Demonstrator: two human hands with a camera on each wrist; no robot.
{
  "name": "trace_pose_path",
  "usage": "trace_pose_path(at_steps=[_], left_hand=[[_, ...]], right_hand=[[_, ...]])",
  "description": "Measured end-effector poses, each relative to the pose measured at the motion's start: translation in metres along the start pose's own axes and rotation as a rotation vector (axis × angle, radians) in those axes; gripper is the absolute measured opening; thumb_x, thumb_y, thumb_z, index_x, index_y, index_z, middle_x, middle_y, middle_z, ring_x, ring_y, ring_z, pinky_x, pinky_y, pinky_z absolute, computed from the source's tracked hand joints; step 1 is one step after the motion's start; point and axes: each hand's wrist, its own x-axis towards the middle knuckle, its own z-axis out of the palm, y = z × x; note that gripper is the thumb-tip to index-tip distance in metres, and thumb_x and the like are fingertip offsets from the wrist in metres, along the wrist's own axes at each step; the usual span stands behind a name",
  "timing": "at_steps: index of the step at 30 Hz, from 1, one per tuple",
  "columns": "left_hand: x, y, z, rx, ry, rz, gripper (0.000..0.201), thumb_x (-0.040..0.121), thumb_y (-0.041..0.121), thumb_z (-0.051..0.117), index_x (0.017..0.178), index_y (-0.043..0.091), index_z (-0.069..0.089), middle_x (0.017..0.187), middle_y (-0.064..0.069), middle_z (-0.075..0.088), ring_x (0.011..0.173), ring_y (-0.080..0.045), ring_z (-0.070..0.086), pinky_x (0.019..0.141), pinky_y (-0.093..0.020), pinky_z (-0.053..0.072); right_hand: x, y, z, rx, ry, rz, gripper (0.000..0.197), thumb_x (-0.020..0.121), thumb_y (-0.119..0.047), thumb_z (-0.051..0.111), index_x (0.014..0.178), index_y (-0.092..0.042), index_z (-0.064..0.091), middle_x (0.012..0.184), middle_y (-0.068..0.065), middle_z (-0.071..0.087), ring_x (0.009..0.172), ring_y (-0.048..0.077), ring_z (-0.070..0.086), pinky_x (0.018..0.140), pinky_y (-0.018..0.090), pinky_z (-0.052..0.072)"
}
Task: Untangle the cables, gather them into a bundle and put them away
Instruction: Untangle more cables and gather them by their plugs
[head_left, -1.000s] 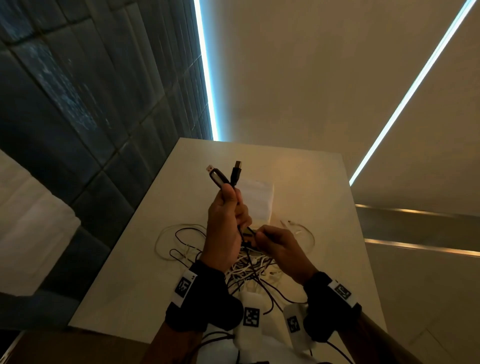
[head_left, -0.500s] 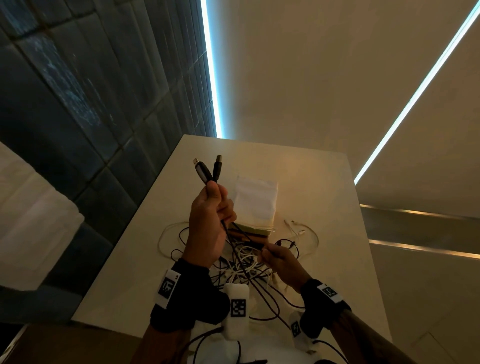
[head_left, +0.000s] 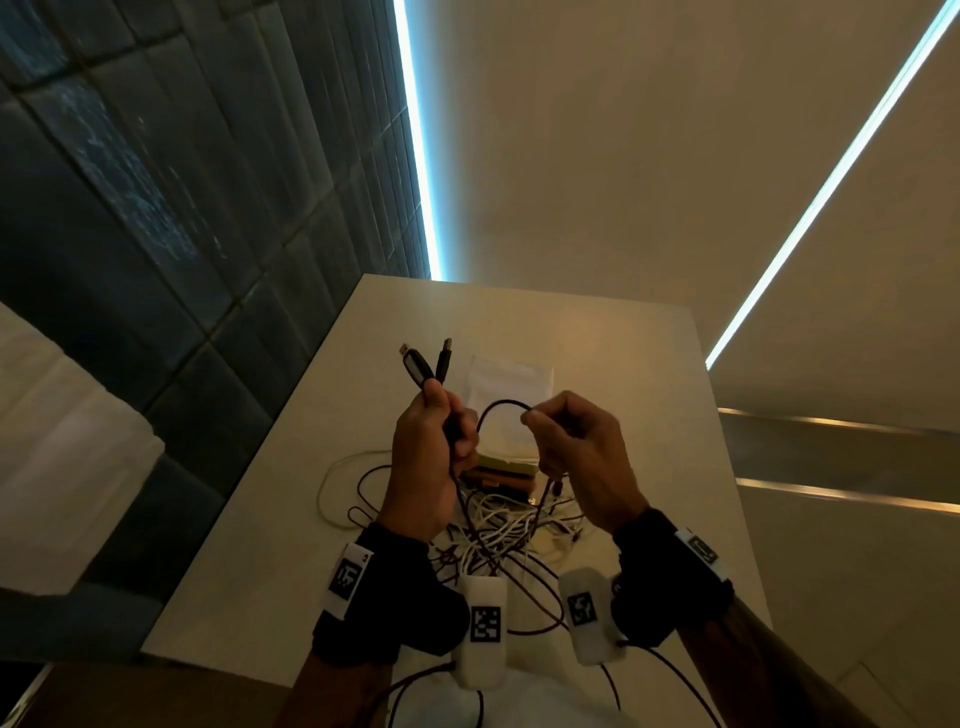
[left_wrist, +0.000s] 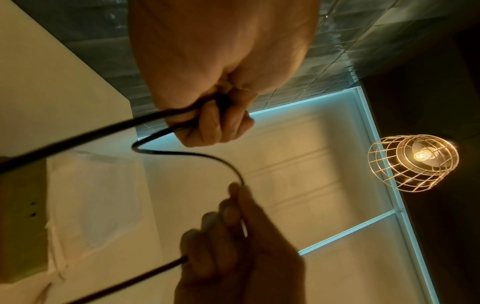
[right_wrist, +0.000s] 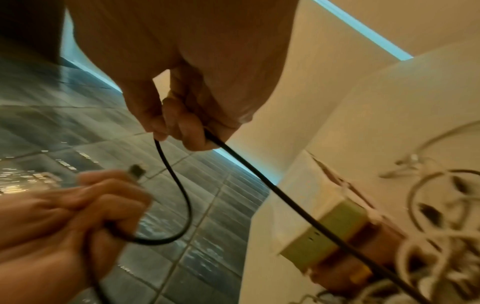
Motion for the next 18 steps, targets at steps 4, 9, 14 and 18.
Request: trace_pose_path(at_steps=[4, 9, 14, 18], left_hand=[[-0.003, 0.001, 0.005, -0.066, -0.106, -0.096, 0.038, 0.103, 0.039, 0.031, 0.077, 0.015, 0.044, 0.094, -0.015, 0.073, 0.081, -0.028, 0.067, 0.065, -0.036, 0.050], [-0.009, 0.009, 0.007, -0.341, -0.294, -0.149, 0.037, 0.101, 0.039, 0.034, 0.077, 0.014, 0.048, 0.078, -0.008, 0.064, 0.072, -0.023, 0.066, 0.070, -0.037, 0.056], [-0.006, 0.011, 0.004, -0.305, -0.324, -0.023, 0.034, 0.097, 0.036, 0.038, 0.073, 0.013, 0.045, 0.056, 0.005, 0.031, 0.043, -0.006, 0.024, 0.043, -0.021, 0.025], [-0.006, 0.008, 0.000, -0.246, -0.255, 0.027, 0.030, 0.092, 0.037, 0.042, 0.072, 0.013, 0.044, 0.053, 0.007, 0.029, 0.041, -0.005, 0.020, 0.040, -0.020, 0.019]], right_hand=[[-0.010, -0.024, 0.013, -0.002, -0.140, -0.065, 0.009, 0.091, 0.004, 0.058, 0.083, 0.008, 0.060, 0.060, -0.002, 0.060, 0.050, 0.005, 0.052, 0.049, 0.018, 0.044], [-0.020, -0.007, 0.013, -0.024, -0.217, 0.019, 0.014, 0.090, -0.002, 0.060, 0.077, 0.001, 0.064, 0.062, 0.012, 0.052, 0.051, 0.012, 0.045, 0.049, 0.020, 0.038], [-0.025, 0.025, 0.005, -0.058, -0.261, 0.135, 0.029, 0.098, -0.011, 0.051, 0.075, 0.006, 0.060, 0.057, -0.001, 0.047, 0.050, 0.003, 0.041, 0.050, 0.011, 0.033], [-0.026, 0.061, -0.004, -0.165, -0.234, 0.172, 0.035, 0.100, -0.010, 0.046, 0.075, 0.010, 0.059, 0.052, -0.012, 0.047, 0.048, -0.001, 0.039, 0.050, 0.011, 0.032]])
